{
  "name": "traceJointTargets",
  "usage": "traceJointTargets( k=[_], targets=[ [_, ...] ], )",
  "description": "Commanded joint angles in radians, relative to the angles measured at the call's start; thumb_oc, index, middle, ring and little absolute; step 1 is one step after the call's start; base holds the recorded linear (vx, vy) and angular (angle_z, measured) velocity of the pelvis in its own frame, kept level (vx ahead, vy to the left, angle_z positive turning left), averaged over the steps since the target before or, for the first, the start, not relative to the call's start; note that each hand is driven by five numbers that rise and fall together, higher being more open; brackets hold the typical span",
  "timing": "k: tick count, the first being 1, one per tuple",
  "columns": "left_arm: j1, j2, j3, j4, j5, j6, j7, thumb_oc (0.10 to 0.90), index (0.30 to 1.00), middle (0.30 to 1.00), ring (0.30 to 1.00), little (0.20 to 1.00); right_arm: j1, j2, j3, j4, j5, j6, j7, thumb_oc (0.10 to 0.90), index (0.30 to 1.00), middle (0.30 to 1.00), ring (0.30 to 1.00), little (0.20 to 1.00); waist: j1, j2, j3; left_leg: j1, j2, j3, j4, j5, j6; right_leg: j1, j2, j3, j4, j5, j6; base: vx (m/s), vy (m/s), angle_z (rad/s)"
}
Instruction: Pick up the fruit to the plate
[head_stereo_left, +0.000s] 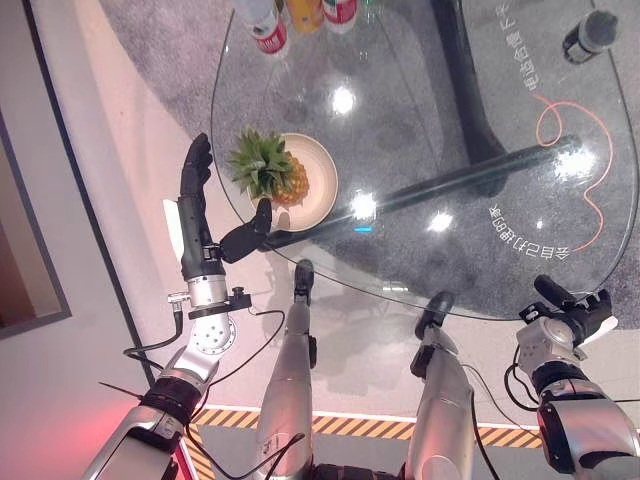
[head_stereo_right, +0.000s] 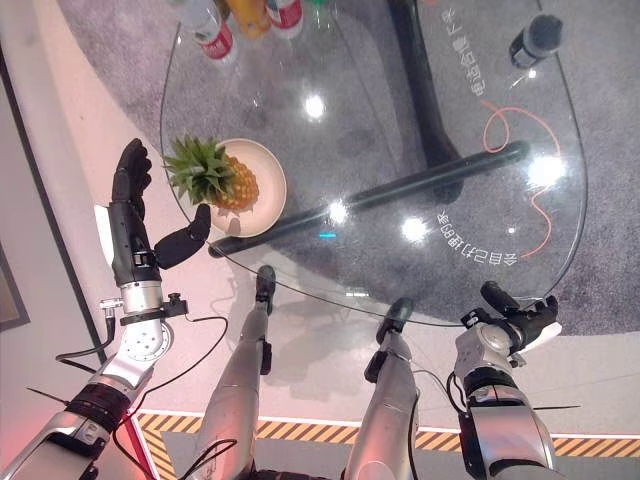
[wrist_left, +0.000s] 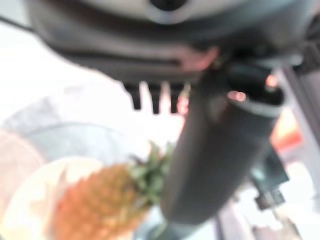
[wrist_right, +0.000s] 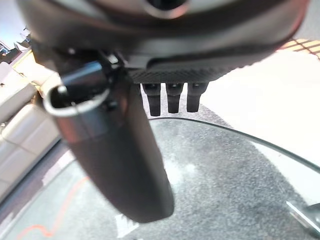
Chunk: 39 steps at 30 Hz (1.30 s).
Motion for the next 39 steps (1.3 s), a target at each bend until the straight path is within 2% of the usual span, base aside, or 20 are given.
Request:
traceJointTargets(
  k=[1, 3, 5, 6, 10, 11, 12, 15, 16, 20, 24, 28, 29, 33, 34, 39],
  targets=[
    [-0.034, 0.023, 0.04, 0.009, -0.078, -0.009, -0.021, 0.8, 0.9, 0.9, 0.9, 0.9, 0.088, -0.063, -0.051, 0.031, -0.027, -0.01, -0.006, 0.8, 0.9, 0.9, 0.9, 0.9, -0.008, -0.006, -0.02, 0.119, 0.018, 0.041, -0.018, -0.083, -0.014, 0.088, 0.011, -0.014, -0.084, 0.109, 0.011, 0.05, 0.042, -0.06],
    [0.001, 0.008, 0.06, 0.063, -0.116, 0.022, -0.056, 0.8, 0.9, 0.9, 0.9, 0.9, 0.135, -0.037, -0.059, 0.045, -0.055, -0.002, 0.015, 0.8, 0.9, 0.9, 0.9, 0.9, -0.013, -0.013, -0.024, 0.187, 0.023, 0.061, -0.047, -0.079, -0.02, 0.163, 0.013, -0.017, -0.122, 0.116, 0.012, 0.08, 0.035, -0.07],
    [0.043, -0.006, 0.082, 0.107, -0.109, 0.035, -0.069, 0.8, 0.9, 0.9, 0.9, 0.9, 0.19, -0.019, -0.056, 0.054, -0.084, 0.007, 0.06, 0.8, 0.9, 0.9, 0.9, 0.9, -0.014, -0.018, -0.054, 0.231, 0.027, 0.076, -0.075, -0.074, -0.024, 0.217, 0.016, -0.022, -0.161, 0.124, 0.012, 0.12, 0.025, -0.06],
    [0.073, -0.013, 0.099, 0.141, -0.1, 0.065, -0.078, 0.8, 0.9, 0.9, 0.9, 0.9, 0.228, -0.01, -0.05, 0.058, -0.1, 0.015, 0.094, 0.8, 0.9, 0.9, 0.9, 0.9, -0.016, -0.023, -0.083, 0.255, 0.03, 0.089, -0.086, -0.074, -0.027, 0.25, 0.018, -0.026, -0.186, 0.127, 0.012, 0.14, 0.033, -0.01],
    [0.159, -0.041, 0.182, 0.312, -0.147, 0.105, -0.161, 0.8, 0.9, 0.9, 0.9, 0.9, 0.361, 0.015, -0.053, 0.096, -0.178, 0.061, 0.264, 0.8, 0.9, 0.9, 0.9, 0.9, -0.041, -0.04, -0.187, 0.331, 0.052, 0.125, -0.099, -0.076, -0.042, 0.357, 0.026, -0.027, -0.247, 0.135, 0.008, 0.2, 0.05, 0.01],
    [0.16, -0.041, 0.183, 0.313, -0.149, 0.104, -0.163, 0.8, 0.9, 0.9, 0.9, 0.9, 0.363, 0.015, -0.052, 0.096, -0.178, 0.061, 0.265, 0.8, 0.9, 0.9, 0.9, 0.9, -0.041, -0.04, -0.187, 0.333, 0.052, 0.125, -0.099, -0.077, -0.043, 0.359, 0.026, -0.027, -0.248, 0.135, 0.008, 0.17, 0.023, -0.13],
    [0.179, -0.05, 0.209, 0.37, -0.147, 0.144, -0.184, 0.8, 0.9, 0.9, 0.9, 0.9, 0.395, 0.026, -0.053, 0.108, -0.218, 0.074, 0.305, 0.8, 0.9, 0.9, 0.9, 0.9, -0.048, -0.045, -0.216, 0.351, 0.057, 0.133, -0.099, -0.076, -0.045, 0.382, 0.028, -0.028, -0.261, 0.138, 0.007, 0.17, 0.014, -0.16],
    [0.212, -0.058, 0.235, 0.465, -0.114, 0.189, -0.184, 0.8, 0.9, 0.9, 0.9, 0.9, 0.448, 0.048, -0.042, 0.129, -0.242, 0.104, 0.378, 0.8, 0.9, 0.9, 0.9, 0.9, -0.06, -0.051, -0.27, 0.387, 0.065, 0.151, -0.099, -0.077, -0.05, 0.429, 0.033, -0.032, -0.288, 0.146, 0.008, 0.21, 0.01, -0.09],
    [0.231, -0.061, 0.252, 0.524, -0.125, 0.226, -0.213, 0.8, 0.9, 0.9, 0.9, 0.9, 0.473, 0.06, -0.036, 0.147, -0.261, 0.119, 0.414, 0.8, 0.9, 0.9, 0.9, 0.9, -0.067, -0.055, -0.303, 0.408, 0.071, 0.163, -0.099, -0.077, -0.052, 0.454, 0.036, -0.034, -0.298, 0.147, 0.008, 0.2, 0.002, -0.08],
    [0.269, -0.081, 0.275, 0.679, -0.16, 0.31, -0.338, 0.8, 0.9, 0.9, 0.9, 0.9, 0.52, 0.092, -0.017, 0.192, -0.351, 0.164, 0.495, 0.8, 0.9, 0.9, 0.9, 0.9, -0.09, -0.053, -0.383, 0.47, 0.076, 0.195, -0.099, -0.094, -0.052, 0.51, 0.043, -0.026, -0.309, 0.133, 0.005, 0.23, 0.034, -0.11],
    [0.295, -0.107, 0.278, 0.748, -0.191, 0.354, -0.491, 0.8, 0.9, 0.9, 0.9, 0.9, 0.535, 0.116, -0.003, 0.219, -0.42, 0.209, 0.519, 0.8, 0.9, 0.9, 0.9, 0.9, -0.099, -0.049, -0.425, 0.524, 0.077, 0.217, -0.099, -0.115, -0.047, 0.551, 0.045, -0.02, -0.316, 0.123, 0.003, 0.16, 0.03, -0.12],
    [0.31, -0.112, 0.28, 0.773, -0.177, 0.411, -0.584, 0.8, 0.9, 0.9, 0.9, 0.9, 0.539, 0.124, 0.009, 0.23, -0.469, 0.247, 0.537, 0.8, 0.9, 0.9, 0.9, 0.9, -0.1, -0.047, -0.442, 0.549, 0.081, 0.226, -0.099, -0.124, -0.047, 0.571, 0.045, -0.021, -0.32, 0.118, 0.004, 0.08, 0.012, -0.13],
    [0.321, -0.113, 0.285, 0.788, -0.153, 0.467, -0.631, 0.8, 0.9, 0.9, 0.9, 0.9, 0.54, 0.132, 0.018, 0.23, -0.494, 0.278, 0.539, 0.8, 0.9, 0.9, 0.9, 0.9, -0.1, -0.048, -0.453, 0.565, 0.085, 0.231, -0.099, -0.129, -0.047, 0.582, 0.049, -0.019, -0.32, 0.113, 0.002, 0.1, 0.006, -0.06],
    [0.327, -0.125, 0.288, 0.825, -0.15, 0.565, -0.69, 0.8, 0.9, 0.9, 0.9, 0.9, 0.535, 0.135, 0.033, 0.248, -0.566, 0.3, 0.533, 0.8, 0.9, 0.9, 0.9, 0.9, -0.103, -0.05, -0.467, 0.59, 0.091, 0.237, -0.099, -0.138, -0.045, 0.601, 0.055, -0.016, -0.32, 0.105, -0.002, 0.09, 0.003, -0.05],
    [0.327, -0.129, 0.282, 0.837, -0.147, 0.627, -0.73, 0.8, 0.9, 0.9, 0.9, 0.9, 0.532, 0.139, 0.045, 0.248, -0.59, 0.319, 0.533, 0.8, 0.9, 0.9, 0.9, 0.9, -0.106, -0.051, -0.473, 0.598, 0.094, 0.24, -0.099, -0.141, -0.043, 0.609, 0.058, -0.013, -0.318, 0.101, -0.004, 0.08, 0.012, -0.01],
    [0.313, -0.141, 0.26, 0.877, -0.115, 0.752, -0.79, 0.8, 0.9, 0.9, 0.9, 0.9, 0.525, 0.148, 0.072, 0.251, -0.617, 0.368, 0.544, 0.8, 0.9, 0.9, 0.9, 0.9, -0.117, -0.05, -0.485, 0.621, 0.092, 0.239, -0.099, -0.152, -0.038, 0.625, 0.065, -0.002, -0.316, 0.091, -0.008, 0.06, 0.021, -0.02]
  ],
)
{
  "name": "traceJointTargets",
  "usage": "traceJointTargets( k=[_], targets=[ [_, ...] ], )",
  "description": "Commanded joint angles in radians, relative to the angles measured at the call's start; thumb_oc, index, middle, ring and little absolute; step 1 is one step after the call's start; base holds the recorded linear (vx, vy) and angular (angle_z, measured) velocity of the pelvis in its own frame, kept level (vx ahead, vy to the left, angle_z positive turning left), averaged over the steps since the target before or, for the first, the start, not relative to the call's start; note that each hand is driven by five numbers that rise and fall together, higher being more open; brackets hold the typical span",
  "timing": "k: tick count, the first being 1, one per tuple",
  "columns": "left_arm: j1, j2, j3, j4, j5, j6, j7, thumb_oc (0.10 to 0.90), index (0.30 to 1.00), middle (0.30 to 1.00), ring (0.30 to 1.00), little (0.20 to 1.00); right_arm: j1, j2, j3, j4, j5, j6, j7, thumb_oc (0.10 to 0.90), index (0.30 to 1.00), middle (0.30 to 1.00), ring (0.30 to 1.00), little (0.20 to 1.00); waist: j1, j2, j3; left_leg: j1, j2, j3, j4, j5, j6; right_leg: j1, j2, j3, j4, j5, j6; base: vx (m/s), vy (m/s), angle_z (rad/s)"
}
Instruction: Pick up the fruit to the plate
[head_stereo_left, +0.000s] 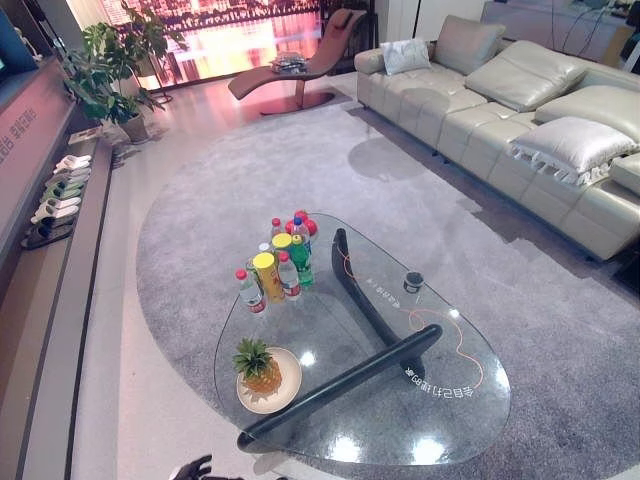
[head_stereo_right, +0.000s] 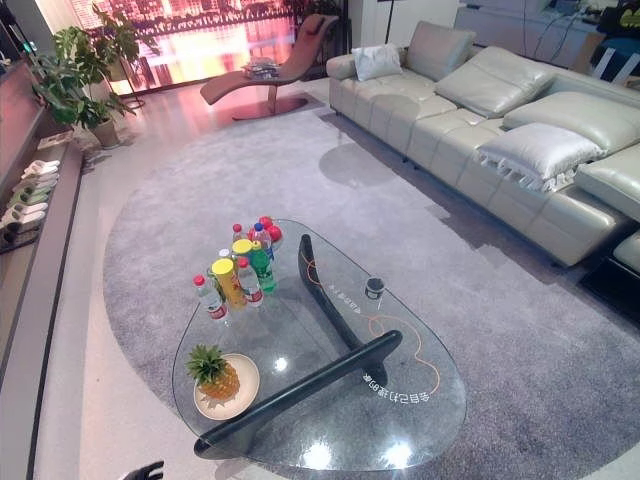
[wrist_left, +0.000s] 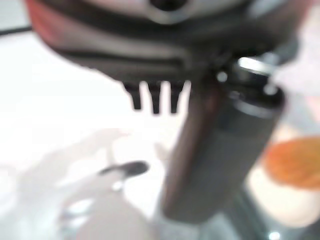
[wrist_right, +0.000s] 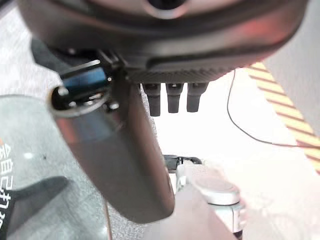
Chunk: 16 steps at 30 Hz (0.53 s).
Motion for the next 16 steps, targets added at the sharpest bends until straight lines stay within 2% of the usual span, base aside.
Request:
traceJointTargets(
  k=[1, 11, 16],
  targets=[
    [-0.091, 0.039, 0.011, 0.071, 0.039, 0.074, -0.047, 0.8, 0.9, 0.9, 0.9, 0.9, -0.079, -0.014, 0.024, 0.035, -0.047, 0.038, 0.004, 0.8, 0.9, 0.9, 0.9, 0.9, -0.009, -0.008, 0.028, 0.062, 0.03, 0.032, 0.006, -0.028, -0.002, 0.036, -0.008, -0.007, 0.009, 0.064, -0.007, 0.04, 0.014, -0.01],
    [-0.109, 0.027, -0.028, 0.077, 0.047, 0.126, -0.086, 0.8, 0.9, 0.9, 0.9, 0.9, -0.088, -0.005, 0.052, 0.035, -0.074, 0.069, 0.024, 0.8, 0.9, 0.9, 0.9, 0.9, -0.014, -0.003, 0.014, 0.077, 0.031, 0.029, 0.006, -0.036, 0.0, 0.047, -0.011, -0.003, 0.008, 0.063, -0.006, 0.01, 0.005, -0.05],
    [-0.107, 0.023, -0.024, 0.081, 0.045, 0.126, -0.087, 0.8, 0.9, 0.9, 0.9, 0.9, -0.09, 0.001, 0.058, 0.032, -0.084, 0.075, 0.029, 0.8, 0.9, 0.9, 0.9, 0.9, -0.012, -0.003, 0.014, 0.073, 0.034, 0.027, 0.006, -0.034, -0.002, 0.043, -0.012, -0.005, 0.007, 0.065, -0.006, 0.0, 0.0, 0.0]
  ],
)
